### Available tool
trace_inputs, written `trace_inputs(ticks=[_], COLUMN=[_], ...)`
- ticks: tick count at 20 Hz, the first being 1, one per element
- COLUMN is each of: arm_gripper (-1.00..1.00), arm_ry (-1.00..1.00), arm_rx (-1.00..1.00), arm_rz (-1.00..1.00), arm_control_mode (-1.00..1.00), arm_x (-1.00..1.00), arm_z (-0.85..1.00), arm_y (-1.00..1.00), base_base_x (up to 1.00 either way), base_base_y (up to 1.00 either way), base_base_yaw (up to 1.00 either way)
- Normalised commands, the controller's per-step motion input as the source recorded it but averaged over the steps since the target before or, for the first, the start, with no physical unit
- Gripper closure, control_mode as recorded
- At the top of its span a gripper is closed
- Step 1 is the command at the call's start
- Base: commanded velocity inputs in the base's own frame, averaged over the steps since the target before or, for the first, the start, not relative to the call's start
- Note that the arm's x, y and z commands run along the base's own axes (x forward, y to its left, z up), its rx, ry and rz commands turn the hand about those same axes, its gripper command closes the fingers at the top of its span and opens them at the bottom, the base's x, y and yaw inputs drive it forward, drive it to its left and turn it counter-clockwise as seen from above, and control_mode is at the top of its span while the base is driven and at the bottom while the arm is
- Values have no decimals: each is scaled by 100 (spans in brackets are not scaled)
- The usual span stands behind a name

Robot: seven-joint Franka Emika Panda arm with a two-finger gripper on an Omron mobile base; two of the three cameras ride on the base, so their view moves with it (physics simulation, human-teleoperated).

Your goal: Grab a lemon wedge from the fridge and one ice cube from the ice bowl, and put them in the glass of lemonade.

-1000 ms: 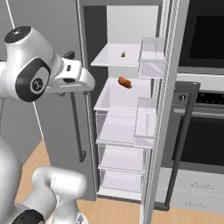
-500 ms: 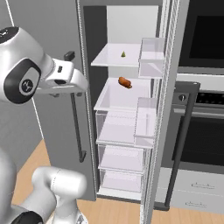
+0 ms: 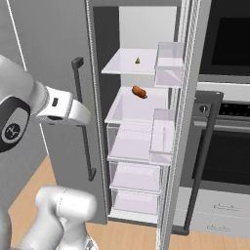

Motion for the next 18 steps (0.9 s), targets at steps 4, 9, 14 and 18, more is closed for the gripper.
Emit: trace_inputs(ticks=[4, 9, 14, 18], arm_gripper=[-100, -100, -100, -100], arm_ry=[-1, -1, 0, 0], arm_rx=[0, 1, 0, 0], arm_rz=[0, 0, 0, 0], arm_control_mode=[-100, 100, 100, 100], arm_x=[-13, 36, 0, 0], arm_z=[-10, 1, 0, 0], arm_y=[17, 0, 0, 0], base_base_x=[0, 19, 100, 55], base_base_y=[0, 0, -5, -34], base_base_yaw=[0, 1, 7, 0])
